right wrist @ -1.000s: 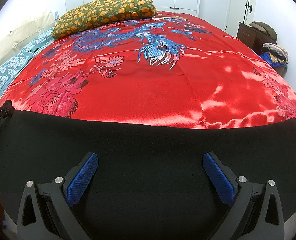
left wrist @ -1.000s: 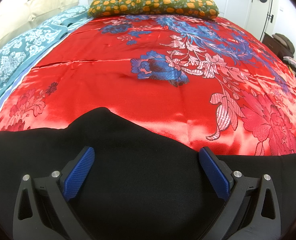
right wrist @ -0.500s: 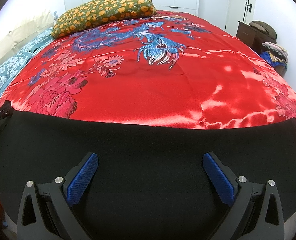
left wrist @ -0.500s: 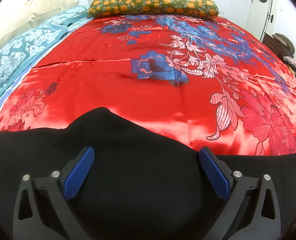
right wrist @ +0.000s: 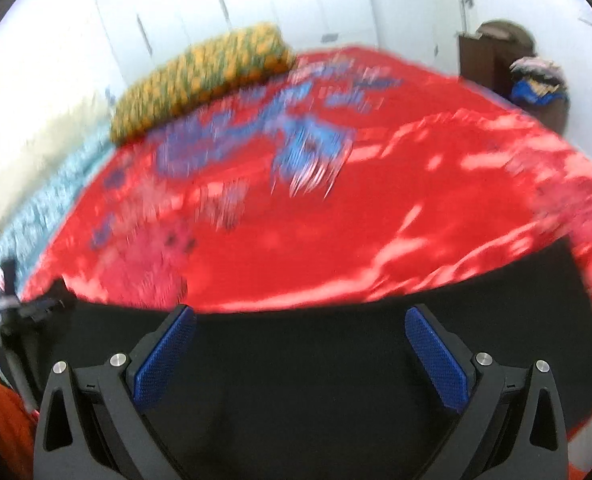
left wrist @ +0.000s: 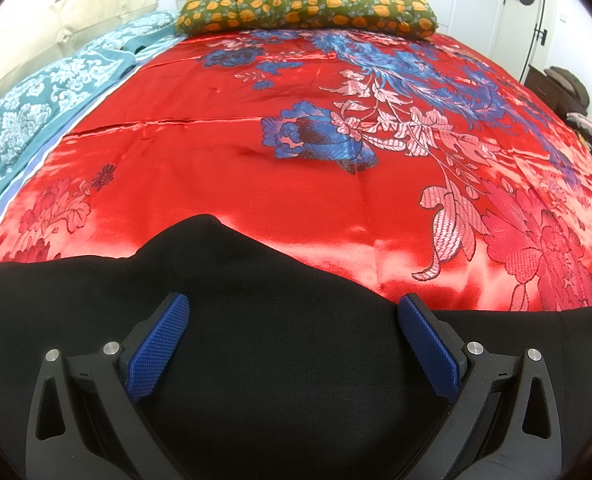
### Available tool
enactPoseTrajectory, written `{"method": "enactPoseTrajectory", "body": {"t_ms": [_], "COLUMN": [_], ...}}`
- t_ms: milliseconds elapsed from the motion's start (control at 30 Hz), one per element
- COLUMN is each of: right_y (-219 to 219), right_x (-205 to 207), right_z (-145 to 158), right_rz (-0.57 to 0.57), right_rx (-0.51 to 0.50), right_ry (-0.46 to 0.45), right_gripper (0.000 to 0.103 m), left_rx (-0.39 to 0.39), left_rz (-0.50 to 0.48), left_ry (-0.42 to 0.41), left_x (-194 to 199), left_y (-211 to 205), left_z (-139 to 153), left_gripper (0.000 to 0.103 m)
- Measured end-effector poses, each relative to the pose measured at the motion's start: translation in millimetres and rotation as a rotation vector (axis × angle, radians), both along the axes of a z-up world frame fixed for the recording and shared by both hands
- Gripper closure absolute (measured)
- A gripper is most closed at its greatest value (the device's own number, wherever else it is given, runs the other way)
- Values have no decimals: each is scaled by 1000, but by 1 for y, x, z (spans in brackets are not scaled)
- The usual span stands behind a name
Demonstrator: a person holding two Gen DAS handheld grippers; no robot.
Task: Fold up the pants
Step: 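Grasp the black trouser edge with the right gripper and lift it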
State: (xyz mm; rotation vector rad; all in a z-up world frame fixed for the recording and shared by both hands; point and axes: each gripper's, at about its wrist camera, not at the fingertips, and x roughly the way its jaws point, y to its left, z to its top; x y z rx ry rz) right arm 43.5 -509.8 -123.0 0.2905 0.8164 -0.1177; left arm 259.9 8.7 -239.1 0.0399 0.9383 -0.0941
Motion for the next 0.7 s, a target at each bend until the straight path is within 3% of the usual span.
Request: {"method": "enactPoseTrajectory", "body": {"t_ms": [133, 267, 333, 467, 633, 700], "right_y": [-81, -171, -197, -200, -199, -198], "right_x": [-37, -51, -53, -42, -17, -17], "right_z": [52, 45, 27, -1, -40, -46], "right_rz": [-97, -33, 31, 121, 84, 108], "right_rx": [-34, 62, 209, 354, 304, 376], "right_ry": [-68, 116, 172, 195, 292, 279], "right_gripper": [0, 3, 16, 24, 31, 32], "left_rx": [0, 0, 1, 5, -29, -72], "left_rz": [0, 0, 0, 3, -24, -53], "left_ry": [0, -1, -1, 12, 62, 141], "left_x": [0, 0, 1, 5, 9, 11], "left_y": [0, 0, 0, -2, 4, 10], "left_z": [0, 0, 0, -1, 3, 8], "left_gripper": [0, 0, 0, 0, 0, 0]}}
